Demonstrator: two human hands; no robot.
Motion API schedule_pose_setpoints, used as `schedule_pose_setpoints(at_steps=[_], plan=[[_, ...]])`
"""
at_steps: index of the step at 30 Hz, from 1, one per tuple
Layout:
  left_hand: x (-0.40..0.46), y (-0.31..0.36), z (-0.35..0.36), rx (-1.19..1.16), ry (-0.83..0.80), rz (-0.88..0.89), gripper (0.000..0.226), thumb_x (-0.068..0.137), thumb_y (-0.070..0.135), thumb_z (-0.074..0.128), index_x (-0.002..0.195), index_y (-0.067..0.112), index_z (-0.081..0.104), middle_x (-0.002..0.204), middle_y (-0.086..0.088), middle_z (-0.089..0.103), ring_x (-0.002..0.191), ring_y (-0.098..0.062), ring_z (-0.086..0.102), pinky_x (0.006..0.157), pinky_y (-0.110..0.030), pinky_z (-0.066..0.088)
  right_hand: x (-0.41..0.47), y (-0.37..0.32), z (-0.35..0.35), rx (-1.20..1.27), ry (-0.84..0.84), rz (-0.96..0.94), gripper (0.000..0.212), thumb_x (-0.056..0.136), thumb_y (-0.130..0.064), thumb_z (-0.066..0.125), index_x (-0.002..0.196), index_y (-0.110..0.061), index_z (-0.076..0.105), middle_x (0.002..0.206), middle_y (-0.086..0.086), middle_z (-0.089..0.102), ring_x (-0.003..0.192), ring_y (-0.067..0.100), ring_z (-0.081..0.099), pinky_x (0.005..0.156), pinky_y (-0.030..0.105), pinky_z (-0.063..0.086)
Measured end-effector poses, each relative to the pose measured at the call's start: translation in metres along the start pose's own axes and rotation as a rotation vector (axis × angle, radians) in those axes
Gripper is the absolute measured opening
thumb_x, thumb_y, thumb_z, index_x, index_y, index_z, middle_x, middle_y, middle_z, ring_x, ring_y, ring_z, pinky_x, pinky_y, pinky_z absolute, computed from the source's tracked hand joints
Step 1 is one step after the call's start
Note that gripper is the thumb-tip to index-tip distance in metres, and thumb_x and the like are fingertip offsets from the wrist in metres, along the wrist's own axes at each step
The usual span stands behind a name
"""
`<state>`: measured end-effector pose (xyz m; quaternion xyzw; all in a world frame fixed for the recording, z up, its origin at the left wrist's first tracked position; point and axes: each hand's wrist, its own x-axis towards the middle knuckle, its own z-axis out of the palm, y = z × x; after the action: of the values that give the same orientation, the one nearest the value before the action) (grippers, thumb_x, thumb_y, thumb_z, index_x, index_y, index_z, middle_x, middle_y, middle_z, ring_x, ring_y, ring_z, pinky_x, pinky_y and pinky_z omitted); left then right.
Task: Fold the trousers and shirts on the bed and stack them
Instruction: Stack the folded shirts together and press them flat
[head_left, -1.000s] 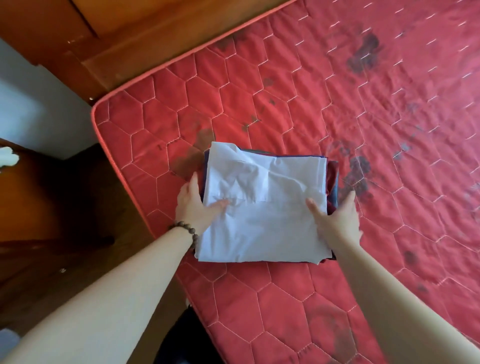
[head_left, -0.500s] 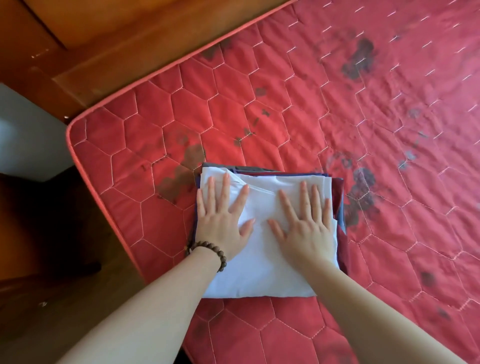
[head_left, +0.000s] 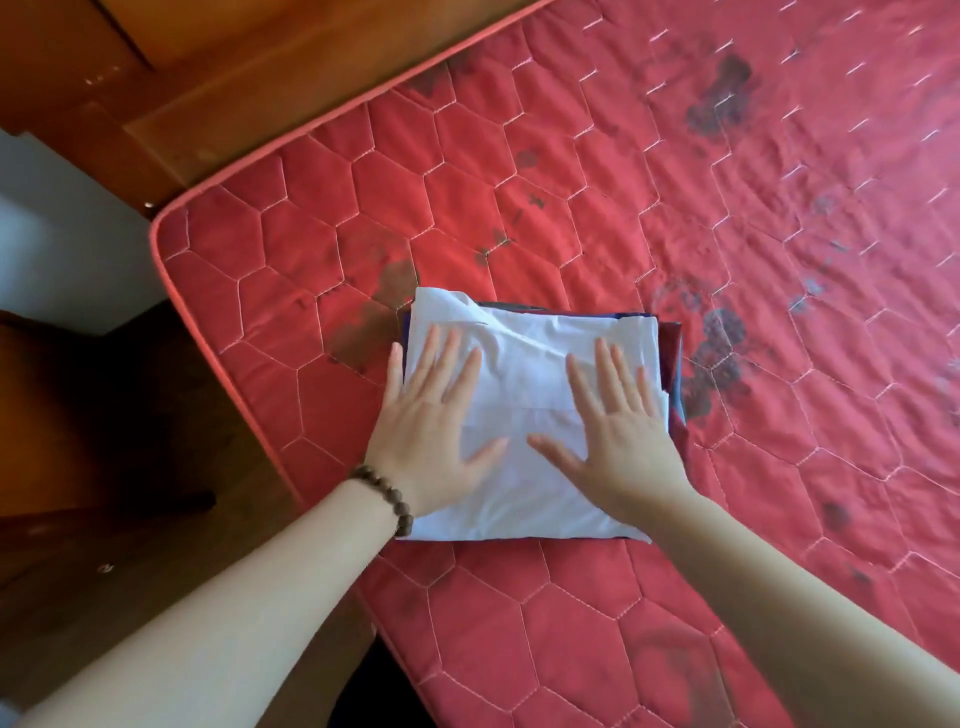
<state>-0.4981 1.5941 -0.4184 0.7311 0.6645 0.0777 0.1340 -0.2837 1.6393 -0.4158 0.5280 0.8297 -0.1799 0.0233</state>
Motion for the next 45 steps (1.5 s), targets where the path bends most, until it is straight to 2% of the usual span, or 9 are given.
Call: schedule_pose_setpoints(at_steps=[5,11,19,23,26,29,31,35,45], plan=[[-0.067,0.040,0.019,0.305,-0.386,0.230,0.114,0.075,0.077,0.036,0.148,-0.003,-0.003,0.156,-0.024,-0.010,0.144,-0.034,-0.018,0.115,-0.057,-0.003,-0.055,-0.024,0.024,-0.269,-0.222,-0.327,0.120,0.066,-0.086,0.037,0.149,-0.004,0.011,0.157,0.019,0.002,0.147,0.034,-0.001,0.115,0.063,0.008],[-0.045,0.022,0.051,0.462,-0.287,0.167,0.062,0.092,0.018,0.007,0.144,-0.003,-0.020,0.157,-0.021,-0.015,0.144,-0.033,-0.016,0.117,-0.049,-0.009,-0.033,-0.019,0.056,-0.424,-0.221,-0.181,0.078,0.094,-0.024,0.036,0.147,-0.007,-0.017,0.156,0.022,-0.016,0.143,0.041,-0.016,0.110,0.063,-0.015],[-0.036,-0.012,0.061,0.371,-0.276,0.260,0.102,0.079,0.042,0.057,0.151,0.014,-0.010,0.159,-0.008,-0.012,0.146,-0.027,-0.014,0.118,-0.049,-0.004,-0.049,0.013,0.058,-0.392,0.048,-0.095,0.068,0.082,-0.006,0.050,0.147,-0.011,0.033,0.149,0.032,0.027,0.137,0.049,0.027,0.113,0.060,0.021],[-0.031,-0.015,0.060,0.379,-0.371,0.240,0.117,0.069,0.083,0.043,0.149,0.021,-0.017,0.156,0.000,-0.023,0.142,-0.023,-0.027,0.117,-0.048,-0.010,-0.048,0.018,0.056,-0.261,-0.149,-0.041,0.104,0.074,-0.043,0.074,0.153,-0.021,0.010,0.158,0.022,-0.001,0.146,0.039,-0.001,0.118,0.050,-0.003],[-0.026,-0.010,0.044,0.202,-0.359,0.188,0.105,0.070,0.090,0.008,0.153,0.025,0.003,0.161,0.004,-0.007,0.145,-0.014,-0.020,0.118,-0.043,-0.009,-0.044,0.021,0.040,-0.203,-0.233,-0.066,0.108,0.068,-0.089,0.027,0.153,-0.026,0.007,0.159,0.016,-0.011,0.146,0.032,-0.013,0.118,0.044,-0.012],[-0.019,-0.005,0.024,-0.107,-0.024,0.065,0.070,0.086,0.068,0.030,0.137,0.023,0.048,0.149,-0.006,0.036,0.139,-0.023,0.029,0.113,-0.046,0.021,-0.035,0.027,0.023,0.022,-0.008,0.017,0.084,0.082,-0.080,0.012,0.147,-0.032,0.033,0.161,0.009,0.001,0.148,0.024,-0.008,0.118,0.038,-0.012],[-0.012,-0.012,0.021,-0.108,0.147,-0.097,0.062,0.085,0.059,0.046,0.139,0.030,0.045,0.151,-0.015,0.028,0.139,-0.032,0.026,0.110,-0.046,0.022,-0.026,0.036,0.017,0.023,0.146,0.126,0.067,0.088,-0.073,0.025,0.147,-0.042,0.024,0.161,0.008,-0.007,0.147,0.026,-0.011,0.118,0.043,-0.010],[-0.002,-0.029,0.035,-0.325,-0.170,-0.395,0.081,0.078,0.066,0.056,0.139,0.064,0.002,0.159,-0.008,-0.010,0.147,-0.031,0.003,0.117,-0.048,0.019,-0.007,0.061,0.024,0.249,0.015,0.363,0.070,0.084,-0.068,0.044,0.140,-0.062,0.003,0.157,0.001,-0.025,0.148,0.027,-0.006,0.118,0.054,0.008],[-0.002,-0.034,0.055,-0.493,-0.128,-0.465,0.088,0.070,0.062,0.067,0.131,0.074,0.003,0.147,-0.009,0.018,0.134,-0.031,0.024,0.108,-0.041,0.028,-0.008,0.072,0.042,0.639,0.129,0.444,0.073,0.091,-0.052,0.049,0.135,-0.068,-0.007,0.160,-0.016,-0.006,0.137,-0.009,0.001,0.101,0.034,0.026]])
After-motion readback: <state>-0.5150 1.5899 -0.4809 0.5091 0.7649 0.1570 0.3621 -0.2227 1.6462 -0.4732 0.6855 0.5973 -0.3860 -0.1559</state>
